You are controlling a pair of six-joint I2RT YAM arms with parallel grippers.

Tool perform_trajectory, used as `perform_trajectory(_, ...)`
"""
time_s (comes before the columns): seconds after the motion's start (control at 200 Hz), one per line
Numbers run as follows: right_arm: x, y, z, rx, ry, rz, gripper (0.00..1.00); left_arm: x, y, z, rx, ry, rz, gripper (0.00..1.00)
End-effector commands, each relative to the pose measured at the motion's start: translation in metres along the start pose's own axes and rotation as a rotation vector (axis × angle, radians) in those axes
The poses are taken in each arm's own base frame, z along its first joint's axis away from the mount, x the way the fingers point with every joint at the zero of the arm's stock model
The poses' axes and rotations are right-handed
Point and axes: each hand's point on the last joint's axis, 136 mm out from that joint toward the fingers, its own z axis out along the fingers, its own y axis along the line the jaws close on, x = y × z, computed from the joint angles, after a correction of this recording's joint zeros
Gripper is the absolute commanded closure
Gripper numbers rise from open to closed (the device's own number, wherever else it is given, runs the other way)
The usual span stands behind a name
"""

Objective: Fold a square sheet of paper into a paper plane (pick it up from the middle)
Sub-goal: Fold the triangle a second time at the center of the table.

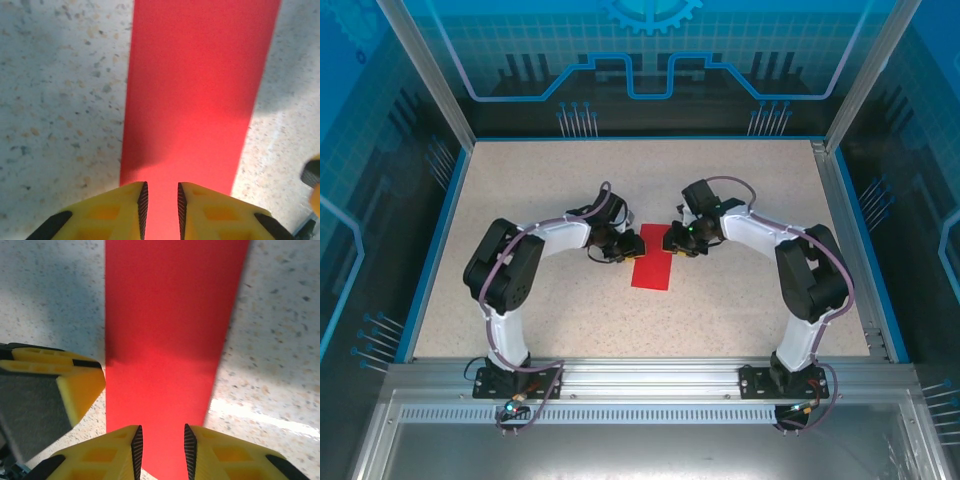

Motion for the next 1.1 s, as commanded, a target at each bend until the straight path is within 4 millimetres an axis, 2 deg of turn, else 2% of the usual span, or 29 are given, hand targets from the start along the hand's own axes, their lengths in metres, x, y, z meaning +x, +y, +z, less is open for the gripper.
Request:
perform_trajectory(0.0, -0.002, 0.008, 0.012, -0.012, 0.007, -0.017, 0.69, -0.004, -0.004, -0.018, 0.054, -0.024, -0.045, 0.7)
perform_trajectory(0.04, -0.003, 0.006, 0.015, -0.008, 0.01, -0.011, 0.68, -0.007, -0.001, -0.02, 0.073, -0.027, -0.068, 0.67)
perform_trajectory(0.21, -0.008, 0.013, 0.024, -0.031, 0.028, -0.013, 0.68, -0.019, 0.003, -0.029, 0.187, -0.028, -0.14, 0.64)
perform_trajectory(0.285, -0.007, 0.009, 0.029, -0.021, 0.035, -0.003, 0.68, -0.021, 0.005, -0.029, 0.203, -0.017, -0.154, 0.63)
perform_trajectory(0.54, 0.002, -0.004, 0.037, 0.017, 0.062, 0.007, 0.68, -0.022, 0.004, -0.027, 0.217, -0.006, -0.161, 0.62)
perform_trajectory(0.73, 0.013, -0.005, 0.044, -0.017, 0.092, 0.015, 0.69, -0.022, 0.004, -0.027, 0.218, -0.003, -0.158, 0.61)
perform_trajectory(1.095, 0.026, -0.039, 0.048, 0.077, 0.102, 0.03, 0.69, -0.018, 0.004, -0.024, 0.217, 0.019, -0.158, 0.59)
